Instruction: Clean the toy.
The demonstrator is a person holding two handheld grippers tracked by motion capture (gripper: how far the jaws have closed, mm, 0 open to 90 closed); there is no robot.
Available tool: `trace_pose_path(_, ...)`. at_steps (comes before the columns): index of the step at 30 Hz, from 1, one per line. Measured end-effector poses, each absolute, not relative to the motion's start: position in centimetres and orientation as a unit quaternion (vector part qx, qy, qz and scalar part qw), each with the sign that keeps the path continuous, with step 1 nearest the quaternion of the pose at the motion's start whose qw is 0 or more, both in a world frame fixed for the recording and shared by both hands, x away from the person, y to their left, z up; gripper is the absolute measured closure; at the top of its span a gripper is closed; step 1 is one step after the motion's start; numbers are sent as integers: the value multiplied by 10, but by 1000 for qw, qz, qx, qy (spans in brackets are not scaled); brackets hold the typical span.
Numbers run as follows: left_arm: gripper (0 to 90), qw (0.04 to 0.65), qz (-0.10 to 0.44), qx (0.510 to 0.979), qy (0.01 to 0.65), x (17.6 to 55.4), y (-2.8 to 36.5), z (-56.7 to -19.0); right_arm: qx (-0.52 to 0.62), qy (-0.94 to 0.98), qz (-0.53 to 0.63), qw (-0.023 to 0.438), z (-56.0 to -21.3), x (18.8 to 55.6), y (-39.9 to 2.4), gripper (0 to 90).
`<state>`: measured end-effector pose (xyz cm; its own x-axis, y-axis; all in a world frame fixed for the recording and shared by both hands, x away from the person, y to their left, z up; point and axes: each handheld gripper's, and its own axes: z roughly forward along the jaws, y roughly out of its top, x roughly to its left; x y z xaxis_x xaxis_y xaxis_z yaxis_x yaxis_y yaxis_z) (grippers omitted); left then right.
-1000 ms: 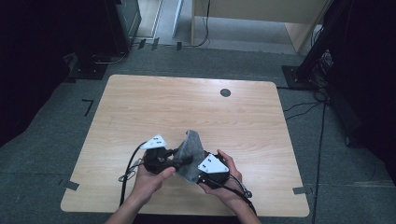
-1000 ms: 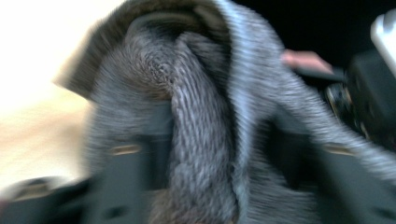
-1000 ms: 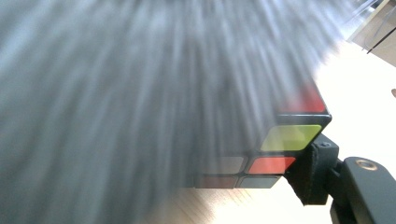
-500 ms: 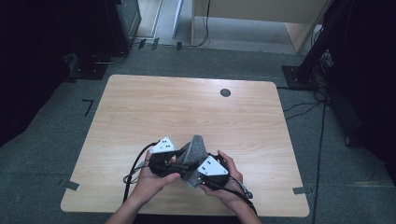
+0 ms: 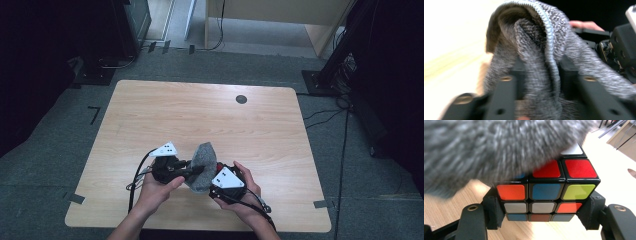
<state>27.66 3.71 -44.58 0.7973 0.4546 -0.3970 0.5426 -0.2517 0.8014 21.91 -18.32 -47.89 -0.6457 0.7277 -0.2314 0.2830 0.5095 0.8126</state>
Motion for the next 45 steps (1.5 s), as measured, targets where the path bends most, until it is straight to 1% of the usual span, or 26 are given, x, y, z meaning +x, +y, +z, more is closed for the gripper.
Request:
trace_pose_path(2,675,517,-5,798,311,269,29,-442,313,819,393,278,-480,220,-183,344)
trace_pose_path(4,523,504,-5,810,300,267,22,-441,319,817,397,270,-479,222,-185,343)
trace_pose_path(6,438,506,-18,808,302,271,24,-442,316,818,398,269,-478,221,-185,343)
trace_pose_path(7,439,513,-33,801,307,275,28,-444,314,819,397,271,-477,221,-185,343)
trace_pose_path(10,676,520,-33,785,335,281,40,-446,314,821,389,277,-476,221,-184,343)
trace_pose_path(12,679,516,-24,788,335,278,38,-445,319,821,390,268,-478,222,-185,343)
trace_pose_path(13,646,513,-19,791,333,275,34,-444,320,822,391,265,-478,222,-184,343)
trace_pose_path(16,325,496,-32,807,319,270,16,-447,309,825,389,270,-478,221,-181,343)
trace_pose_path(17,259,495,-37,808,318,269,13,-449,305,827,386,274,-479,220,-179,343)
trace_pose_path(18,254,501,-38,804,318,269,14,-450,301,828,382,279,-478,219,-178,343)
trace_pose_path(20,412,524,-35,786,325,271,23,-449,301,828,377,286,-478,218,-180,344)
trace_pose_path(22,714,542,-39,767,342,277,37,-447,309,824,383,281,-475,220,-184,343)
trace_pose_path(25,679,546,-50,758,353,278,40,-446,315,815,400,275,-472,221,-187,343)
trace_pose_path(26,579,537,-50,764,353,277,34,-447,314,817,399,273,-472,220,-185,343)
trace_pose_path(28,297,520,-56,782,339,272,20,-449,306,821,398,272,-474,219,-182,343)
trace_pose_path(29,278,524,-50,783,331,269,18,-450,299,824,395,275,-474,218,-180,343)
trace_pose_path(31,395,534,-22,778,330,266,20,-448,298,824,388,286,-475,216,-179,344)
trace_pose_path(33,702,548,-20,765,338,270,33,-445,305,823,387,285,-474,218,-184,344)
trace_pose_path(35,726,554,-36,754,351,274,39,-445,313,814,401,278,-472,219,-189,344)
trace_pose_path(36,697,554,-39,753,353,274,38,-445,315,814,403,277,-471,220,-189,344)
trace_pose_path(37,605,549,-44,757,351,274,34,-446,316,813,404,276,-471,221,-188,344)
trace_pose_path(39,296,526,-53,779,337,271,20,-450,311,816,406,270,-472,220,-184,344)
trace_pose_path(40,229,522,-54,784,331,269,15,-452,304,820,403,271,-473,219,-182,344)
trace_pose_path(42,281,532,-42,776,336,266,16,-453,297,824,391,283,-475,216,-179,344)
trace_pose_path(43,378,539,-37,769,342,267,20,-452,302,823,388,284,-475,217,-181,344)
trace_pose_path(45,716,555,-42,752,353,272,32,-448,308,821,392,279,-475,218,-186,344)
